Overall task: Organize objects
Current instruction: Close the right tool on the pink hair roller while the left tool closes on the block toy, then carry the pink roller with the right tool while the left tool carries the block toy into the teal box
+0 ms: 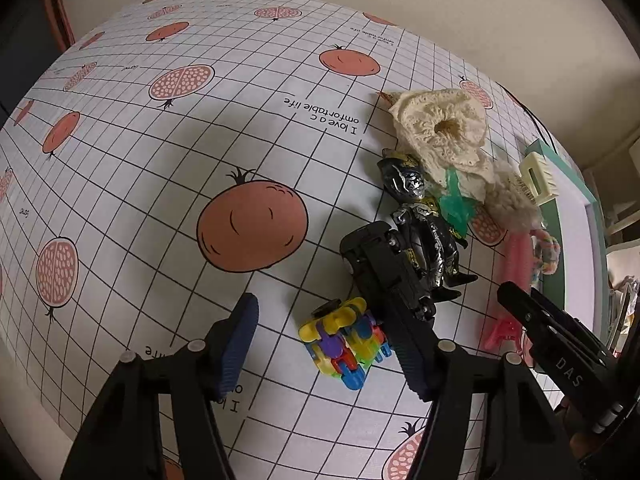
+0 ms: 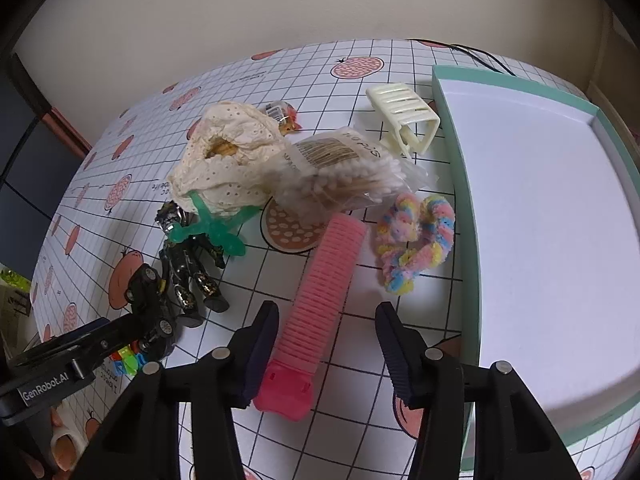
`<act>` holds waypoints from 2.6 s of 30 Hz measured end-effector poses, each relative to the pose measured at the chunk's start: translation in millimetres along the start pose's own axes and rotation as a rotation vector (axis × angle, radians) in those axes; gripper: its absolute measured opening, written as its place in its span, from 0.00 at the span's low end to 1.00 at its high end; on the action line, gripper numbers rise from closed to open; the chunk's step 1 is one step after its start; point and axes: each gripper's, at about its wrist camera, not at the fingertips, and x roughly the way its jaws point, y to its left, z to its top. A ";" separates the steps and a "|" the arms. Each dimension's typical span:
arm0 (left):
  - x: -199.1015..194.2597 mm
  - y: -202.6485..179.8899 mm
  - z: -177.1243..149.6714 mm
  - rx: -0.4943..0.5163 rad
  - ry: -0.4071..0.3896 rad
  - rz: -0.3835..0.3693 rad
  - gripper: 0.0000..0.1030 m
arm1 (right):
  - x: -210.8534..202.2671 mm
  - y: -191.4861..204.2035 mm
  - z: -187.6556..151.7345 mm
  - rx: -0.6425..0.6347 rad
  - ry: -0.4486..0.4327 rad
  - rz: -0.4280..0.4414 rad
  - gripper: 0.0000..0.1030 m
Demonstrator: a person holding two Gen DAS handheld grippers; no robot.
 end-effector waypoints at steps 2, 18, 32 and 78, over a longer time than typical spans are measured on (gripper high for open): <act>0.5 0.1 0.3 0.005 0.001 -0.001 0.64 | 0.1 0.0 -0.2 -0.005 0.000 -0.003 0.50; 7.0 -2.2 -0.3 -0.016 0.018 -0.021 0.63 | 0.0 1.3 -1.6 -0.019 -0.005 -0.012 0.50; 10.4 -9.2 -2.6 -0.014 0.039 -0.052 0.44 | -2.9 -5.8 -3.7 0.004 0.002 0.009 0.40; -22.5 -20.5 -3.6 -0.085 -0.034 -0.052 0.43 | -72.6 -66.1 0.9 0.090 -0.025 0.193 0.25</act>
